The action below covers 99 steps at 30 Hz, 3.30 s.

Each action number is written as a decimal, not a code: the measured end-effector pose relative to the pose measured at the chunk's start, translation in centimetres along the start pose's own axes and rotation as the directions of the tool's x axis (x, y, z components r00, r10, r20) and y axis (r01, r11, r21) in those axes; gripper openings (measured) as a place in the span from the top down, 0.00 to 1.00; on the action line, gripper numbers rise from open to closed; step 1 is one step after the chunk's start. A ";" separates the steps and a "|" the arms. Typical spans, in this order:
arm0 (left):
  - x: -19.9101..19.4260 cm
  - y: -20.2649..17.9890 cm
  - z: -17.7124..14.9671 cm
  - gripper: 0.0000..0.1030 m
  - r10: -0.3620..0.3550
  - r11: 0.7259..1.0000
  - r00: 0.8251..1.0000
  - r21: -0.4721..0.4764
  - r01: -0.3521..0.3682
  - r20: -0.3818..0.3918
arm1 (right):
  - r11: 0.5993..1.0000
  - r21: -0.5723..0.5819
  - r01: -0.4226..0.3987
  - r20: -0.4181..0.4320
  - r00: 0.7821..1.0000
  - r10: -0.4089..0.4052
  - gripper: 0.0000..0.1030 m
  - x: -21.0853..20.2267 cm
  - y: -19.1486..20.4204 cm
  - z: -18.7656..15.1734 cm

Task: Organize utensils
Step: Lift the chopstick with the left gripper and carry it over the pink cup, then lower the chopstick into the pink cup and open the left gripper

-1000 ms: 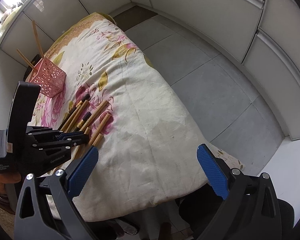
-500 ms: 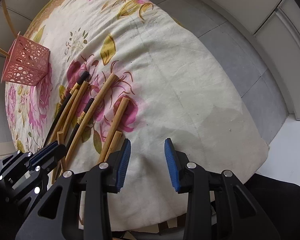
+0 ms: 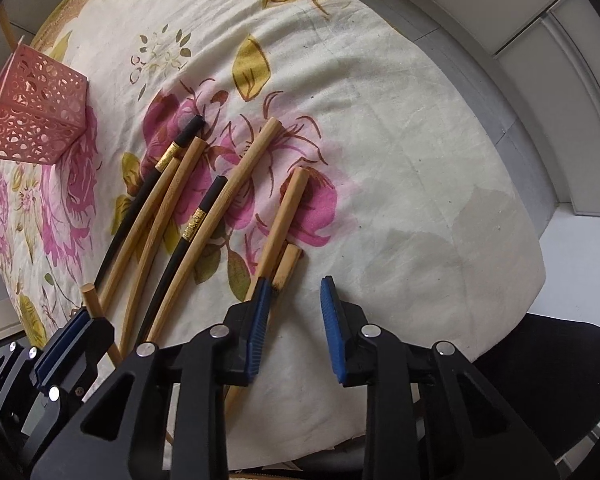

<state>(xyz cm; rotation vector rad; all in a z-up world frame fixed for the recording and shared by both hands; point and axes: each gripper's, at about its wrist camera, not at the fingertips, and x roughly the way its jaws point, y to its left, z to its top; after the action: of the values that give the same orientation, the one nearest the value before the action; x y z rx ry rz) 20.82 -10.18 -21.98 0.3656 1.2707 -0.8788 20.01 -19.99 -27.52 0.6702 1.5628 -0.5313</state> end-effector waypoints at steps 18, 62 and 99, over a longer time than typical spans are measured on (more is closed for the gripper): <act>-4.5 -1.6 -0.5 0.94 0.023 0.999 0.983 -0.026 -0.019 0.182 | 0.994 -0.086 -0.061 0.216 0.973 0.079 0.93 -1.5 -2.0 -2.5; -22.4 3.2 8.4 0.94 0.484 0.866 0.571 -0.455 -0.206 0.663 | 0.776 -0.574 -0.263 0.720 0.289 0.631 0.92 -30.6 0.4 1.1; -19.9 8.9 4.9 0.53 0.528 0.805 0.623 -0.574 -0.150 0.578 | 0.788 -0.588 -0.184 0.702 0.368 0.610 0.30 -20.4 10.5 3.7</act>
<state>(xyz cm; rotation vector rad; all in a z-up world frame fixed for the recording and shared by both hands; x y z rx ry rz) 29.98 -0.61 -3.97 -0.1420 0.5842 -0.2648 30.71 -17.18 -7.06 0.3110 0.4135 -0.0668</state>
